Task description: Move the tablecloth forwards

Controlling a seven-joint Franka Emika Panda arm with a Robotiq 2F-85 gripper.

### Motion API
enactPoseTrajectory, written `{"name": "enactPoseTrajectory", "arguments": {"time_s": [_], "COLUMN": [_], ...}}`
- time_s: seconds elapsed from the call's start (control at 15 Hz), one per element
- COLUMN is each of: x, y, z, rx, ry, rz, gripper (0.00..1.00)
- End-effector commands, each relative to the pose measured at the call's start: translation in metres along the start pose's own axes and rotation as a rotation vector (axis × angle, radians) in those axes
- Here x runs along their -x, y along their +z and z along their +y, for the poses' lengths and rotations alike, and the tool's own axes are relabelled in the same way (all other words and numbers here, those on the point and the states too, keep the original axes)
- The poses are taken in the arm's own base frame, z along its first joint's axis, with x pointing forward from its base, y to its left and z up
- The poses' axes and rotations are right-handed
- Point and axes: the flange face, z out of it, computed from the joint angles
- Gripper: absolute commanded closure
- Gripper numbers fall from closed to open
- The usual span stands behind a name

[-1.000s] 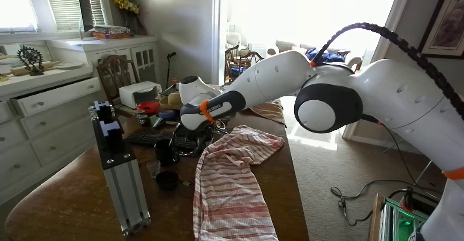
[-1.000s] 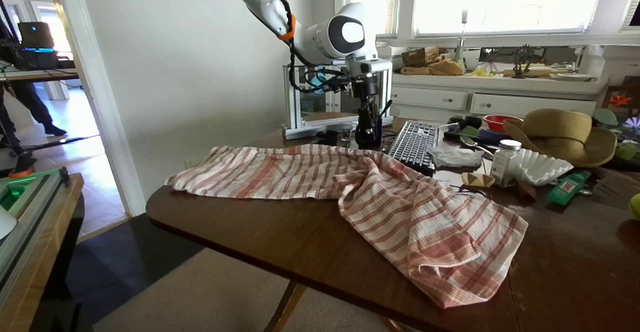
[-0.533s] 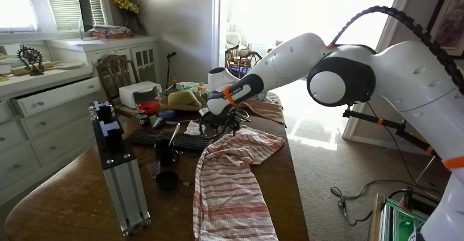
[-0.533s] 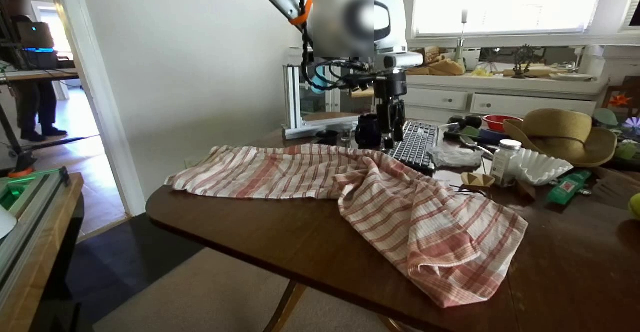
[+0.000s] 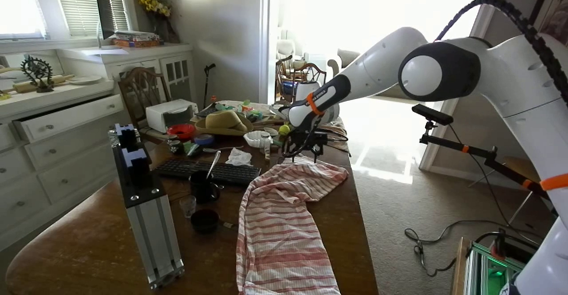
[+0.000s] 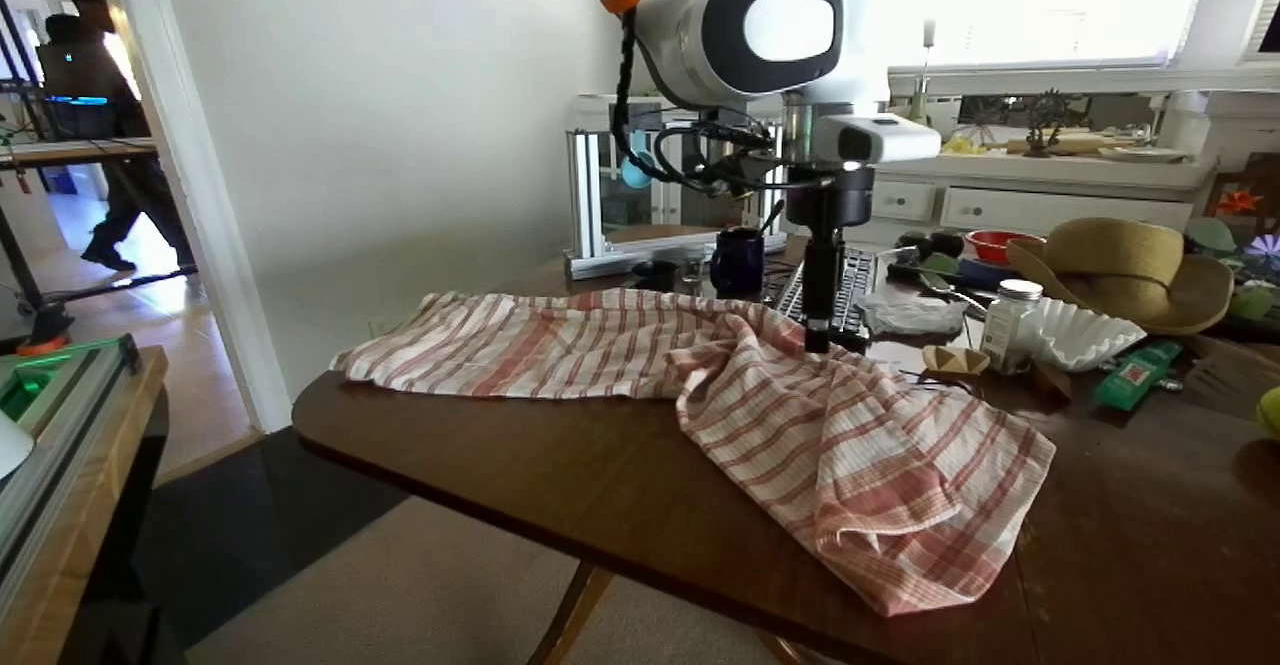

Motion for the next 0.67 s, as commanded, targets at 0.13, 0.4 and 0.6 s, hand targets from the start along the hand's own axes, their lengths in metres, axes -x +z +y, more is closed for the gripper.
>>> {"name": "enactPoseTrajectory", "arguments": {"time_s": [0.13, 0.4, 0.6], "x": [-0.046, -0.047, -0.045], "y": [-0.006, -0.014, -0.014], "z": [0.040, 0.047, 0.043], "rx": [-0.017, 0.001, 0.002], "ry": [-0.307, -0.272, -0.277], "rz": [0.020, 0.041, 0.042], "gripper": [0.00, 0.00, 0.00]}}
